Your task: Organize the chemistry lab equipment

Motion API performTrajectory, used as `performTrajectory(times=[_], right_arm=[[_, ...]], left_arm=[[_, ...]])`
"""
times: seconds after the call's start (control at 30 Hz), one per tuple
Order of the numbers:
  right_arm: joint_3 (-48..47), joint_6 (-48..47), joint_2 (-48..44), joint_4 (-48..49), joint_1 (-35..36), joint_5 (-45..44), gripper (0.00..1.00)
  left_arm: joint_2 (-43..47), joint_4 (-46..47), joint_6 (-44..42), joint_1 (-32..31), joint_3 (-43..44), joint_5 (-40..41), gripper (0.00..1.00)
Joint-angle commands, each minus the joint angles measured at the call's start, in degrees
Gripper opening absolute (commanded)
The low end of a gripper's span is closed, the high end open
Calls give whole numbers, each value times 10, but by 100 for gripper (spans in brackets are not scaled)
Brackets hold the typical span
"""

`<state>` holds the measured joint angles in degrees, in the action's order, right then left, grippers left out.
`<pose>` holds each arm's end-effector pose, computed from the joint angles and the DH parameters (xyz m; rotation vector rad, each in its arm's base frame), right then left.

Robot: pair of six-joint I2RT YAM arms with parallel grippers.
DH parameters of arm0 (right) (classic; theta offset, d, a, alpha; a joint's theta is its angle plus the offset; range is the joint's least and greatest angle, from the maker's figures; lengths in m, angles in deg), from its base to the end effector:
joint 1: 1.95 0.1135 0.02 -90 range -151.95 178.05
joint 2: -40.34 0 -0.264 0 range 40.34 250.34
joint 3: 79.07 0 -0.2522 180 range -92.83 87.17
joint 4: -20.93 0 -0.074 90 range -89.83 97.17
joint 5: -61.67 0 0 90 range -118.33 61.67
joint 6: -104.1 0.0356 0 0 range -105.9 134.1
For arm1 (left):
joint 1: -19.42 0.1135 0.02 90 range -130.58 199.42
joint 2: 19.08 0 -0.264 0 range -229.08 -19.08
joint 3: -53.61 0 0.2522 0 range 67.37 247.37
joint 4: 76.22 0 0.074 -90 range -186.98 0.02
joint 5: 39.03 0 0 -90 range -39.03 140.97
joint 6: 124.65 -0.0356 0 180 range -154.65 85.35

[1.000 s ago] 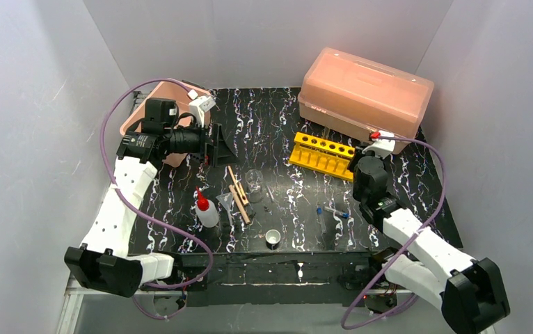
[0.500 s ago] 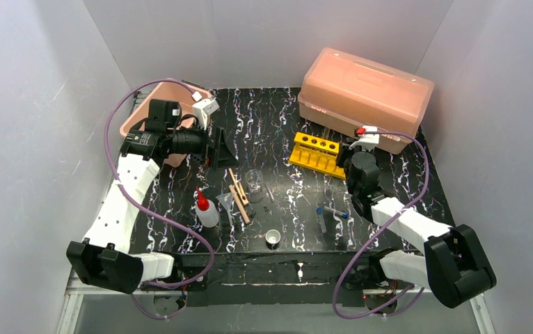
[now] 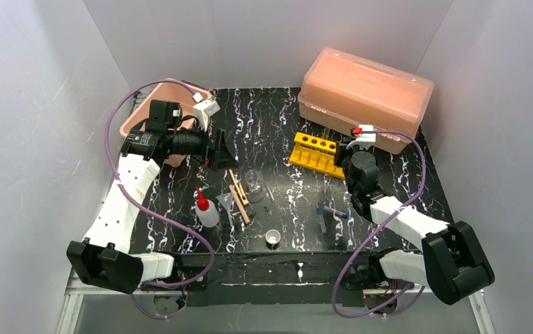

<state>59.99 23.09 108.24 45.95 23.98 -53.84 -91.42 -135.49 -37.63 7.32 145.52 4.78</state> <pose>0.2329 0.0962 0.2402 0.1083 1.5989 0.1160 0.2424 -0.0782 0.3865 0.7072 2.0701 -0.9919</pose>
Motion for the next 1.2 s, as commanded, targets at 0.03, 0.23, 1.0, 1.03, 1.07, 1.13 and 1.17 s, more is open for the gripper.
performTrajectory(times=[0.03, 0.23, 1.0, 1.03, 1.07, 1.13, 1.17], right_arm=[[11, -18, -3, 22, -2, -4, 1], [18, -21, 5, 37, -3, -9, 1], [15, -24, 34, 69, -19, -17, 1], [15, -24, 35, 70, -19, -16, 1], [15, -23, 36, 70, -20, -15, 1], [14, -23, 39, 71, -21, -14, 1], [15, -22, 40, 71, -21, -14, 1]], left_arm=[[5, -8, -3, 1, -7, 1, 98], [4, -7, -1, 1, -7, 1, 98], [-6, -18, 4, 1, 9, -4, 98], [-6, -18, 4, 1, 10, -4, 98], [-7, -18, 5, 1, 10, -4, 98], [-5, -18, 6, 2, 10, -4, 98], [-5, -18, 7, 1, 9, -5, 98]])
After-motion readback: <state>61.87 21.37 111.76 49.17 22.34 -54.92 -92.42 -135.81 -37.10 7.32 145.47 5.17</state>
